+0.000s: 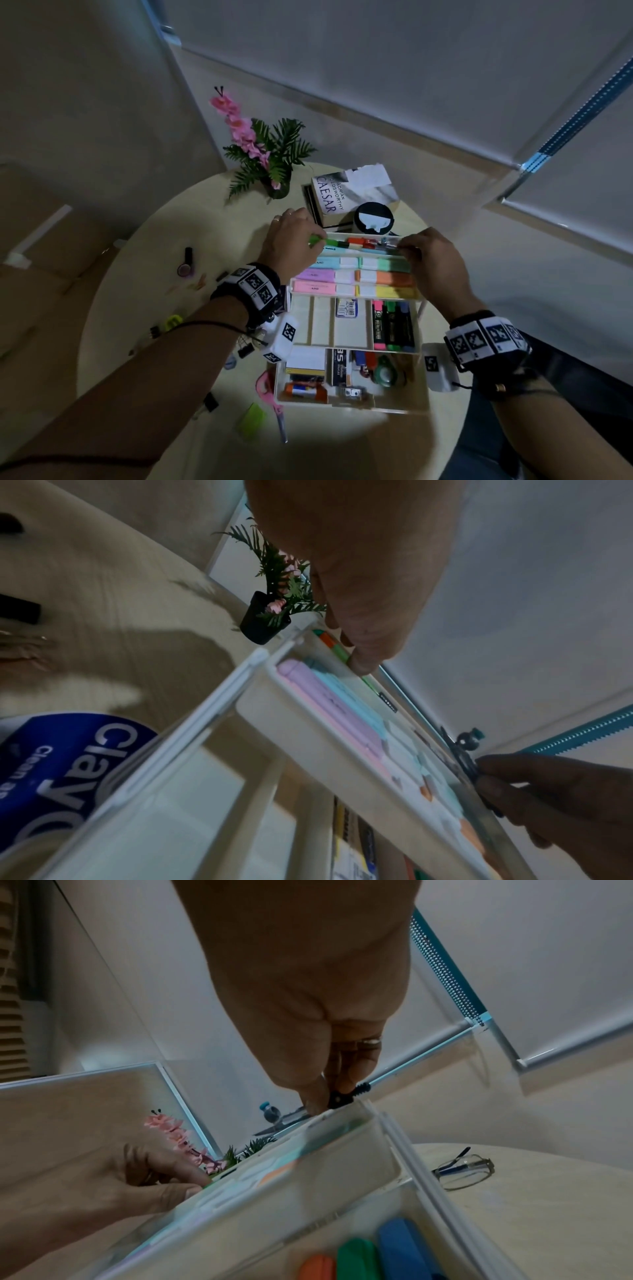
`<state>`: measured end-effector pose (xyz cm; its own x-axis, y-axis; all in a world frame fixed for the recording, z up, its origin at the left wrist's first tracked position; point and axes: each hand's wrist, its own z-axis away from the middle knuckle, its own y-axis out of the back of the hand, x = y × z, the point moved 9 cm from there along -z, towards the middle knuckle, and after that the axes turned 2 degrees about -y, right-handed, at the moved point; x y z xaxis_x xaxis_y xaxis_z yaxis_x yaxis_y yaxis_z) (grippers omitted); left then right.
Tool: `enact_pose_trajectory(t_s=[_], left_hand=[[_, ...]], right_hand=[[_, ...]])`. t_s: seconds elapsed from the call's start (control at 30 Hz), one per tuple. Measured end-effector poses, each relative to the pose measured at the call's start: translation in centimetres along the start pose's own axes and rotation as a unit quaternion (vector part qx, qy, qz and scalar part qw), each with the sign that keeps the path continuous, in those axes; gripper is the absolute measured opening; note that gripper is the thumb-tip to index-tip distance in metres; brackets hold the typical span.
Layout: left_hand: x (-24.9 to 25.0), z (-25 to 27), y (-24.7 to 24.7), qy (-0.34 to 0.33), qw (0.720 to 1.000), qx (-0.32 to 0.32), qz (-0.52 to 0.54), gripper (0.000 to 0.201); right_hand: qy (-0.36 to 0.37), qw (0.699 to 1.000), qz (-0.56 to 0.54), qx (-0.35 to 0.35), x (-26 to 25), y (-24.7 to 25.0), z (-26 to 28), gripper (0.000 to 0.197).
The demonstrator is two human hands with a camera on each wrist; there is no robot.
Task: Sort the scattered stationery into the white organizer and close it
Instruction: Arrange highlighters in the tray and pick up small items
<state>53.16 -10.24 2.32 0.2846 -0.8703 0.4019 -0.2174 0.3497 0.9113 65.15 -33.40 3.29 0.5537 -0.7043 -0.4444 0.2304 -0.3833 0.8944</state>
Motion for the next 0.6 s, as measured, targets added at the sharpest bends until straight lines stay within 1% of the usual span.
enact_pose_trajectory(t_s=[0.13,0.23,0.3,0.37,0.47,0.6], left_hand=[[-0.4,0.2,0.3,0.029,0.998,0.012,0.048,0.007],[-0.7,0.5,0.2,0.041,0.996,0.016,0.076,0.009],[-0.7,0.8,0.0,0.039,0.995,0.015,0.087,0.01],[-0.8,1.3,0.1,0.036,0.995,0.015,0.093,0.009],[-1.2,2.4,0.6,0.03,0.994,0.029,0.1,0.009],[-2.2,4.6,1.4,0.022,0.992,0.037,0.117,0.013]], right_hand=[[0.051,0.998,0.004,-0.027,-1.0,-0.8,-0.7,0.02],[0.083,0.995,0.023,-0.044,-1.8,-1.3,-0.9,0.021],[0.09,0.994,0.027,-0.06,-2.2,-1.7,-0.9,0.023],[0.087,0.995,0.013,-0.053,-2.3,-1.6,-0.9,0.024],[0.076,0.997,-0.007,-0.021,-2.3,-1.1,-0.8,0.025],[0.068,0.998,-0.001,-0.002,-2.3,-1.1,0.1,0.029]])
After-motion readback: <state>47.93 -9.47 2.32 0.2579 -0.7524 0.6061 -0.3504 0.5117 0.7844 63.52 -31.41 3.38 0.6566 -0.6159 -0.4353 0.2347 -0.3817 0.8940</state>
